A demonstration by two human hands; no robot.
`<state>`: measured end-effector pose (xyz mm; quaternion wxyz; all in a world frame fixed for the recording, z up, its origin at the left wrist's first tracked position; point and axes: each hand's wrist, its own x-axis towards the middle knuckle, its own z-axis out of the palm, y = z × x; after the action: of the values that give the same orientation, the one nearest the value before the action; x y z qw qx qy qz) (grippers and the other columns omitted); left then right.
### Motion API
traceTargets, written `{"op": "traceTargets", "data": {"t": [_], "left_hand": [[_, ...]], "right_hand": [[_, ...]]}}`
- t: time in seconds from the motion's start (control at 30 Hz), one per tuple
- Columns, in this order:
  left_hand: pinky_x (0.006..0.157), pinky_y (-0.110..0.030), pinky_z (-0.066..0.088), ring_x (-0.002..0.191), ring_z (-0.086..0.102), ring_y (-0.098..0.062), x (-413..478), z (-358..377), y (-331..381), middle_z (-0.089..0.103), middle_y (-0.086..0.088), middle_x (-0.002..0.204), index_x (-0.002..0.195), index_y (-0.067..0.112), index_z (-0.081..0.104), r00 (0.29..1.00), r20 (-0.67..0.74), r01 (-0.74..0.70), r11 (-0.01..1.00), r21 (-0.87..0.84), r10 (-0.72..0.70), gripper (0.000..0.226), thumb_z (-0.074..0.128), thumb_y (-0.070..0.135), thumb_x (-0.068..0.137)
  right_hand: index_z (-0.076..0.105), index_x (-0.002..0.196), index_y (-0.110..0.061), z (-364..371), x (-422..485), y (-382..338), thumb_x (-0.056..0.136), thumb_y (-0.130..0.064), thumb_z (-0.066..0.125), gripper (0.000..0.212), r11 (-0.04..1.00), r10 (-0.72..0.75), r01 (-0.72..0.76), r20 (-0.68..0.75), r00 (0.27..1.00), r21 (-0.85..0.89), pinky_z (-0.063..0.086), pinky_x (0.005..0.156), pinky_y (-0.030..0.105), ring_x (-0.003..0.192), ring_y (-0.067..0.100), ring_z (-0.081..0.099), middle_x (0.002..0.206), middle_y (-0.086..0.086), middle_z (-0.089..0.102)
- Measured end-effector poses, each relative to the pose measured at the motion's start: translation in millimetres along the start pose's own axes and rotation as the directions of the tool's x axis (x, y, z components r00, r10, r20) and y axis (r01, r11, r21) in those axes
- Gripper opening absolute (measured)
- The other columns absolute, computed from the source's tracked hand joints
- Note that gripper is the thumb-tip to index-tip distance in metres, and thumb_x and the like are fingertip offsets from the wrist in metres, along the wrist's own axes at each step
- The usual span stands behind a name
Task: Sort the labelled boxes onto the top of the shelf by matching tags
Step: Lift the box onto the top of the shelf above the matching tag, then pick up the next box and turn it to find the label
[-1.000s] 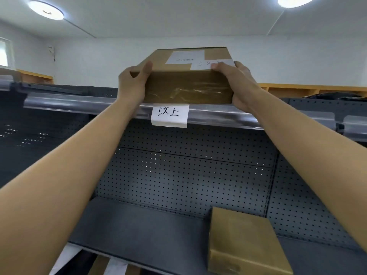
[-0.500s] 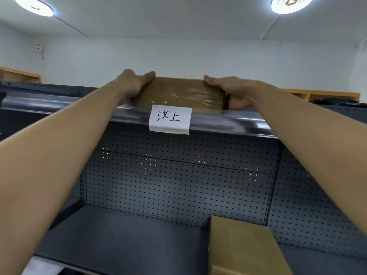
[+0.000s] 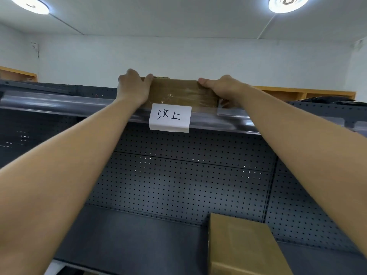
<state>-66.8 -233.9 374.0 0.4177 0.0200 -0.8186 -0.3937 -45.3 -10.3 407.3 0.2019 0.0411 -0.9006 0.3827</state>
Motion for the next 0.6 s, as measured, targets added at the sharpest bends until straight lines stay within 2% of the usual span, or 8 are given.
{"op": "traceTargets", "data": {"t": [0.1, 0.17, 0.27, 0.33, 0.4, 0.47, 0.6], "left_hand": [[0.087, -0.039, 0.041, 0.123, 0.051, -0.035, -21.0, -5.0, 3.9, 0.052, -0.022, 0.136, 0.137, 0.0, 0.044, 0.993, -0.079, -0.089, 0.996, 0.001, 0.089, 0.054, 0.043, 0.04, 0.1], [0.09, -0.033, 0.038, 0.127, 0.049, -0.029, -41.8, -8.4, 6.3, 0.052, -0.014, 0.14, 0.139, 0.008, 0.046, 0.972, -0.148, -0.186, 0.982, 0.009, 0.185, 0.05, 0.042, 0.039, 0.1], [0.086, -0.029, 0.035, 0.122, 0.051, -0.025, -81.5, -11.7, 4.0, 0.056, -0.007, 0.133, 0.129, 0.013, 0.054, 0.888, -0.232, -0.392, 0.917, 0.071, 0.398, 0.04, 0.042, 0.035, 0.097], [0.083, -0.027, 0.035, 0.117, 0.052, -0.025, -111.4, -8.7, -0.9, 0.06, -0.008, 0.125, 0.122, 0.011, 0.057, 0.822, -0.255, -0.506, 0.859, 0.082, 0.508, 0.035, 0.044, 0.03, 0.096], [0.084, -0.024, 0.035, 0.113, 0.054, -0.025, -140.1, 0.5, -6.4, 0.062, -0.009, 0.12, 0.119, 0.009, 0.059, 0.78, -0.219, -0.582, 0.808, 0.086, 0.586, 0.032, 0.047, 0.027, 0.095], [0.086, -0.025, 0.037, 0.108, 0.055, -0.028, -167.4, 15.0, -12.3, 0.062, -0.012, 0.116, 0.118, 0.006, 0.06, 0.758, -0.147, -0.629, 0.772, 0.094, 0.636, 0.032, 0.049, 0.024, 0.094], [0.082, -0.031, 0.044, 0.103, 0.056, -0.03, -216.6, 47.0, -20.8, 0.063, -0.014, 0.113, 0.116, 0.002, 0.062, 0.758, -0.032, -0.648, 0.758, 0.07, 0.651, 0.032, 0.052, 0.021, 0.092]], "right_hand": [[0.048, 0.14, -0.004, 1.1, -18.5, -1.6, 0.098, -0.055, 0.051, 0.066, 0.972, -0.173, 0.147, -0.138, 0.975, -0.182, 0.041, 0.084, 0.033, 0.114, 0.03, 0.055, 0.142, 0.018, 0.052], [0.042, 0.148, -0.007, 1.8, -36.1, 2.0, 0.101, -0.05, 0.049, 0.064, 0.929, -0.288, 0.226, -0.187, 0.939, -0.294, 0.036, 0.086, 0.032, 0.125, 0.031, 0.053, 0.148, 0.015, 0.048], [0.048, 0.145, -0.012, 3.2, -67.6, 16.1, 0.101, -0.047, 0.048, 0.056, 0.82, -0.486, 0.328, -0.266, 0.833, -0.469, 0.043, 0.096, 0.036, 0.128, 0.029, 0.052, 0.143, 0.013, 0.054], [0.053, 0.14, -0.013, 4.7, -90.1, 33.2, 0.101, -0.045, 0.046, 0.051, 0.771, -0.57, 0.373, -0.299, 0.765, -0.517, 0.042, 0.101, 0.037, 0.128, 0.027, 0.052, 0.14, 0.011, 0.055], [0.056, 0.136, -0.013, 7.4, -110.6, 55.1, 0.101, -0.043, 0.046, 0.047, 0.738, -0.623, 0.412, -0.304, 0.721, -0.534, 0.041, 0.102, 0.035, 0.127, 0.026, 0.052, 0.138, 0.009, 0.057], [0.058, 0.133, -0.011, 11.2, -127.8, 79.3, 0.101, -0.041, 0.046, 0.046, 0.722, -0.635, 0.418, -0.286, 0.718, -0.552, 0.042, 0.102, 0.037, 0.126, 0.027, 0.052, 0.134, 0.01, 0.059], [0.065, 0.126, -0.006, 25.7, -153.2, 127.5, 0.097, -0.037, 0.05, 0.044, 0.69, -0.651, 0.404, -0.272, 0.709, -0.601, 0.048, 0.099, 0.045, 0.12, 0.033, 0.058, 0.126, 0.016, 0.065]]}}
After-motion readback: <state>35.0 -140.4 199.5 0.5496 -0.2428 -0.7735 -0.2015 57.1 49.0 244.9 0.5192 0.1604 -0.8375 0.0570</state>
